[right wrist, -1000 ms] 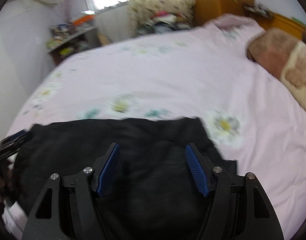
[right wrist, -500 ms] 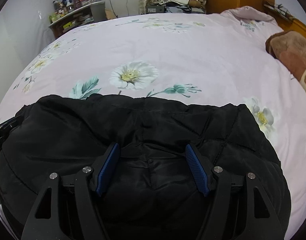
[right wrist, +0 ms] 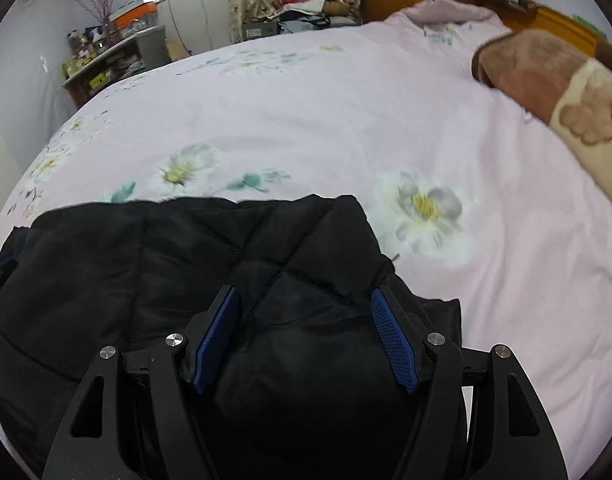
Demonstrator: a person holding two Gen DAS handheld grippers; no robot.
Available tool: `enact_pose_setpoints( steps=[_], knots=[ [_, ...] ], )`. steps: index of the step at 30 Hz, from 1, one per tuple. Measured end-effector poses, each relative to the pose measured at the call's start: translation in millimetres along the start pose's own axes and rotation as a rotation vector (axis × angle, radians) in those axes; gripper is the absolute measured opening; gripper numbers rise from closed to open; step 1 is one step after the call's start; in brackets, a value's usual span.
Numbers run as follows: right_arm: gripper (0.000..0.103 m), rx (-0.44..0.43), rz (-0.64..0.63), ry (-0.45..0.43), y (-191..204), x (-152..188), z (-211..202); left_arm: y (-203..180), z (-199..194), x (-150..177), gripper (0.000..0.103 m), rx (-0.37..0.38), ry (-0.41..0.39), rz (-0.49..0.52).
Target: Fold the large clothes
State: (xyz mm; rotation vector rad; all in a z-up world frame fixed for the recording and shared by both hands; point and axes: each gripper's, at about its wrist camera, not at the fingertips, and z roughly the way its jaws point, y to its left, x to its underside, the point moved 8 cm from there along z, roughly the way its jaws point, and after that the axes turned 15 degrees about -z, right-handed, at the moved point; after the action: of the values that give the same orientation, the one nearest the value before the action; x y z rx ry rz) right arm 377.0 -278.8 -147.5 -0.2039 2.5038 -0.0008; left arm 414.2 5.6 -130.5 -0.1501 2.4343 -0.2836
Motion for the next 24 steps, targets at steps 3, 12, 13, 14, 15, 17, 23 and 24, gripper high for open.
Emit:
enact_pose_setpoints(
  steps=[3,12,13,14,15,17,23,24],
  knots=[
    [0.068,0.009,-0.005,-0.001,1,0,10,1,9,0,0.09,0.011,0.008,-0.025],
    [0.068,-0.006,0.017,-0.006,-5,3,30,4,26,5,0.091,0.013,-0.014,-0.042],
    [0.068,-0.007,0.017,-0.004,-5,3,31,4,26,5,0.091,0.012,-0.015,-0.041],
    [0.068,-0.004,0.015,-0.001,-5,2,31,4,26,5,0.091,0.012,-0.014,-0.042],
    [0.068,-0.001,0.014,0.0,-5,2,30,4,26,4,0.091,0.009,-0.011,-0.04],
    [0.068,-0.005,0.018,0.007,-5,0,27,4,24,2,0.091,-0.002,0.013,-0.034],
    [0.068,0.025,-0.003,-0.017,-4,-12,-20,12,-24,-10,0.089,0.013,-0.009,-0.019],
    [0.068,0.017,-0.003,-0.044,-2,-13,-33,19,-38,-12,0.089,0.012,-0.036,-0.018]
  ],
)
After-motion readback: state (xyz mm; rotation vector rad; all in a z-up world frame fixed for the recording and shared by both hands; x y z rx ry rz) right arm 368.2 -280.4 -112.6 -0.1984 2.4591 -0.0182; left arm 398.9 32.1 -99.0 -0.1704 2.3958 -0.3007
